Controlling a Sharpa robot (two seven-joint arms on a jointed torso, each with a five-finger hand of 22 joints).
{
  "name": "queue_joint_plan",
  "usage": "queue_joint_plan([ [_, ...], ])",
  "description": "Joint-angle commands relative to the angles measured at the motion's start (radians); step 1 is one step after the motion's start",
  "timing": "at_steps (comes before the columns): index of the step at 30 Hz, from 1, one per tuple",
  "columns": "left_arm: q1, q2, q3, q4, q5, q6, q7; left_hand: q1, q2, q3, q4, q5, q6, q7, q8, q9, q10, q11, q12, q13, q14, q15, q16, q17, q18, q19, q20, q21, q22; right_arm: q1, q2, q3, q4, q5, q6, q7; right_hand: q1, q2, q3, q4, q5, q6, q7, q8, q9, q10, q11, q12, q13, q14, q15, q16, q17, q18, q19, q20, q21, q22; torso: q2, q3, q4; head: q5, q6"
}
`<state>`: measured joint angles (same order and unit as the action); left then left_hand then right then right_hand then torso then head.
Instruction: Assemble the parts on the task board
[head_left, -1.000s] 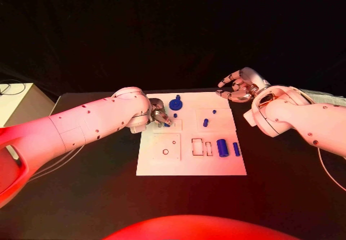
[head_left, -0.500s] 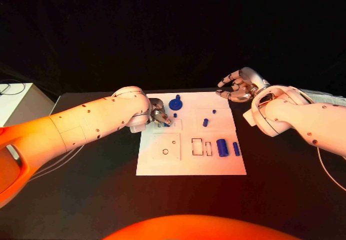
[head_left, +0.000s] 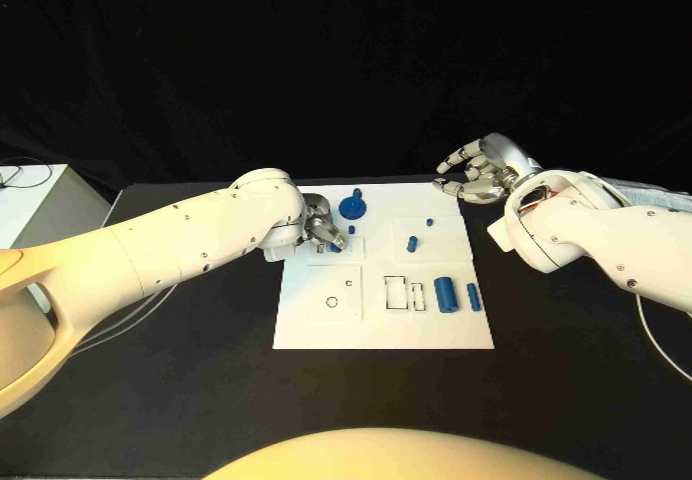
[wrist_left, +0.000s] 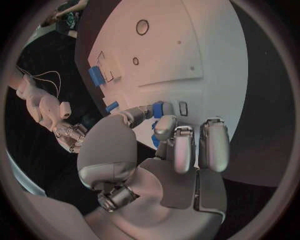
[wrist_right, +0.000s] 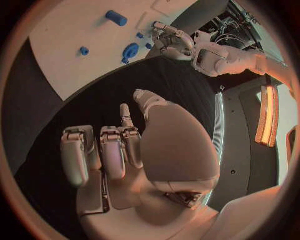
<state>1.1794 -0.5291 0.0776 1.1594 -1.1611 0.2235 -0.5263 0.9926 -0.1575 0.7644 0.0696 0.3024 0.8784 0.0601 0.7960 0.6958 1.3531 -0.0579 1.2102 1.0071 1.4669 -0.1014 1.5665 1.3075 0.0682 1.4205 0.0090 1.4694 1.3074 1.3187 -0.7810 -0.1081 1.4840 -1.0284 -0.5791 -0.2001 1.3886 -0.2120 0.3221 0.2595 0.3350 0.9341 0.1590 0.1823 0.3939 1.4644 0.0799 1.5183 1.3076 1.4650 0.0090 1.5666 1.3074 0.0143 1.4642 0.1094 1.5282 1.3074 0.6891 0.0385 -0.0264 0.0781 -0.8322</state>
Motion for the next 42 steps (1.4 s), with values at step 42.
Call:
queue_joint_plan([
  [42, -0.009, 0.027, -0.008, -0.047, -0.003, 0.082, -0.015, -0.027, -0.002, -0.151, 0.055, -0.005, 0.070, -0.058, -0.040, 0.455, -0.010, -0.003, -0.001, 0.000, 0.102, -0.008, 0.001, 0.258, -0.016, 0.000, 0.002, -0.008, 0.028, -0.001, -0.004, 0.000, 0.010, -0.008, 0.005, 0.006, -0.012, -0.003, 0.004, 0.001, 0.006, -0.007, -0.001, 0.005, 0.003, 0.048, -0.006, -0.005, 0.203, 0.101, -0.009, -0.003, 0.244, -0.001, 0.081, -0.007, -0.010, 0.223, 0.001, -0.0001, -0.0002, -0.007, -0.002],
])
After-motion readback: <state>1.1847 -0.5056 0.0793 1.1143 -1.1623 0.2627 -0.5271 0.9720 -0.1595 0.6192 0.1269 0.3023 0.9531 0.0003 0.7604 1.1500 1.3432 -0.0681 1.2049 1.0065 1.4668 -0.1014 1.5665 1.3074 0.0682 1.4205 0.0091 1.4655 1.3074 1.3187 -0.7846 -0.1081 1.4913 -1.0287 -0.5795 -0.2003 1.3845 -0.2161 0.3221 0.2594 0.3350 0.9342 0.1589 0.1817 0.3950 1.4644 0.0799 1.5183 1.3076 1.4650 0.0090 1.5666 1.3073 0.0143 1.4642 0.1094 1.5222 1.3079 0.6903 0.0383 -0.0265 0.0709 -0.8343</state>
